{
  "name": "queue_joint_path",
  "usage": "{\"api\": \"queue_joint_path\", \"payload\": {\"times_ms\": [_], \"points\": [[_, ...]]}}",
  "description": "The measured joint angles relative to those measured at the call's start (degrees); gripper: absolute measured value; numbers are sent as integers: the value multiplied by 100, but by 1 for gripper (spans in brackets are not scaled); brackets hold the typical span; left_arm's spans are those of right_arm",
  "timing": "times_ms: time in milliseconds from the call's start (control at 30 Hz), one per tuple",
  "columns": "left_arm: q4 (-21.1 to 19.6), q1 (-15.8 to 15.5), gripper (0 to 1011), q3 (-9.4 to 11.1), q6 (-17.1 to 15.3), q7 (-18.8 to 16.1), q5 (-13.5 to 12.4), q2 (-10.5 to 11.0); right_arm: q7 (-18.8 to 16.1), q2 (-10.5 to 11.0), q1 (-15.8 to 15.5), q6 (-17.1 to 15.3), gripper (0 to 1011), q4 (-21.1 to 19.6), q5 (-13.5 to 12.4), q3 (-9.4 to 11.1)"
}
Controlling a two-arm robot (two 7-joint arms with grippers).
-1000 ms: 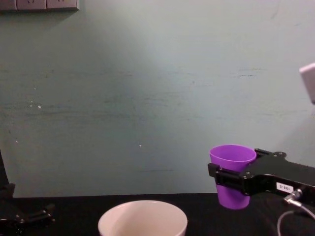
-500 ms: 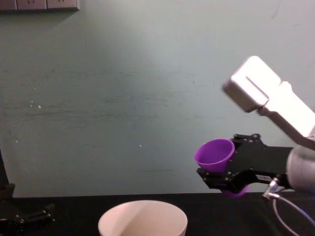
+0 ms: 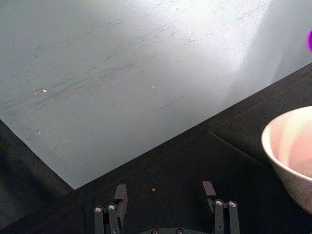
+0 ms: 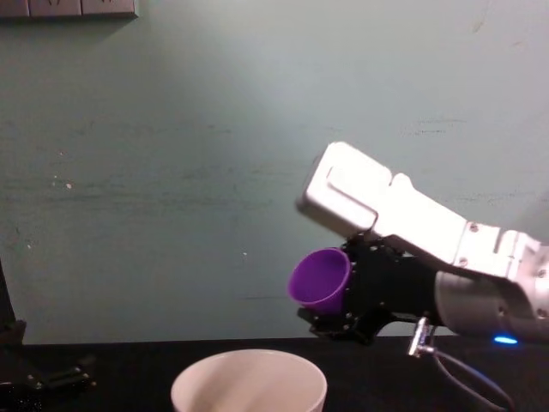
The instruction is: Pick up the cup and pour the mung beans from the cup into the bowl.
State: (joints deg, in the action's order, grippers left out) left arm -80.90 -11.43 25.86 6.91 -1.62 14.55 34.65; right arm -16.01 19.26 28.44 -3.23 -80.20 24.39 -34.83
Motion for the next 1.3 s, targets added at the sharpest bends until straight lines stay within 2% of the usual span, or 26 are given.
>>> {"api": "queue_joint_path", "payload": {"times_ms": [267, 700, 800, 900, 1300], "points": [[0, 0, 1000, 0, 0, 0, 0, 0, 135, -13, 188, 120, 735, 84, 837, -374], [0, 0, 1000, 0, 0, 0, 0, 0, 213, -108, 392, 182, 735, 251, 1816, -811], [0, 0, 1000, 0, 0, 0, 0, 0, 217, -112, 432, 137, 734, 266, 2166, -959], [0, 0, 1000, 0, 0, 0, 0, 0, 216, -113, 453, 94, 735, 271, 2400, -1047], [0, 0, 1000, 0, 0, 0, 0, 0, 187, -140, 461, 3, 734, 271, 2937, -1154]]}}
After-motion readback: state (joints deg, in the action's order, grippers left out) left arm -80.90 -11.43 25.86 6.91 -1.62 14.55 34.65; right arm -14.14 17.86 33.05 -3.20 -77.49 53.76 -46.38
